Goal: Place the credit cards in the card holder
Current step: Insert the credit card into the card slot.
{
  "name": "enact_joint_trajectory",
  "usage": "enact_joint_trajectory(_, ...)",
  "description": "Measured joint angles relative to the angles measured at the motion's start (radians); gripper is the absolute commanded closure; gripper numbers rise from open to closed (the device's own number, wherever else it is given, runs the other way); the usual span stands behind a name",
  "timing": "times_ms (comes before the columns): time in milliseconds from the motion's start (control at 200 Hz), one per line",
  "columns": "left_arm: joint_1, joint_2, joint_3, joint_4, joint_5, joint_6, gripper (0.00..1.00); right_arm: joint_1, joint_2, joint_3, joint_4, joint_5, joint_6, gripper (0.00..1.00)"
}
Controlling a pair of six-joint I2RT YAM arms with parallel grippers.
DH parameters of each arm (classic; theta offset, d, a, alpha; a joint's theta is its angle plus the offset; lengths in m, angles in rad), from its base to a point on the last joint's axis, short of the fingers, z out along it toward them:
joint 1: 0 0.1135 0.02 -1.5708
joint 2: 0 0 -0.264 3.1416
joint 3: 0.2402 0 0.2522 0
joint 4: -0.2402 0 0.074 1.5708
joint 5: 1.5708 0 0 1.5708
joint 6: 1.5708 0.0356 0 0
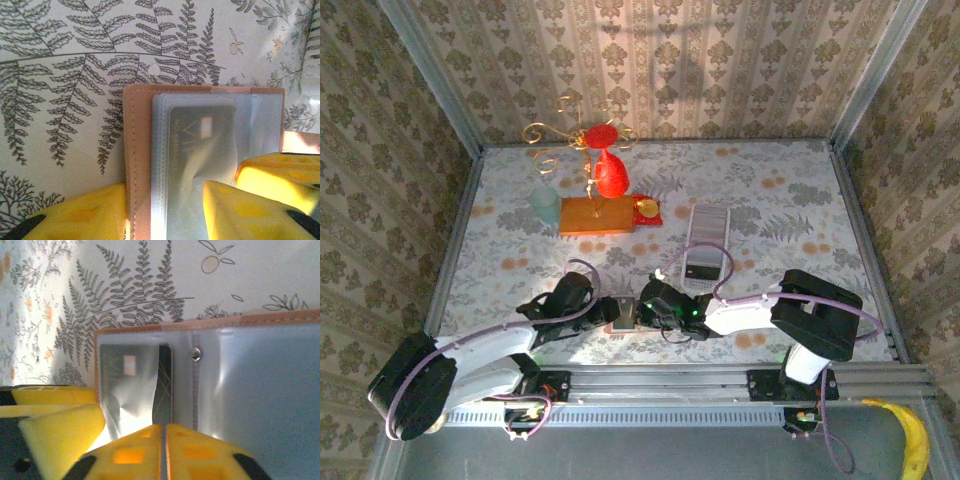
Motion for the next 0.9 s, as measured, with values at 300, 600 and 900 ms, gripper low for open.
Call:
enact_joint_trajectory(300,-0.001,-0.087,-0.029,0.048,0.030,-0.045,0.56,0.000,0.017,-0.025,0.058,-0.001,0.006,0.95)
enact_joint_trajectory(600,-0.026,-0.122,-0.037,0.055,0.002,-0.065,0.59,0.000,0.018,-0.047,0.110,-0.001,0.010,0.95)
enact_joint_trajectory(900,-0.066,-0.121,-0.084,0.125,-0.050,-0.143,0.57,0.000,0.031,-0.080,0.193,-0.003,0.052,0.96)
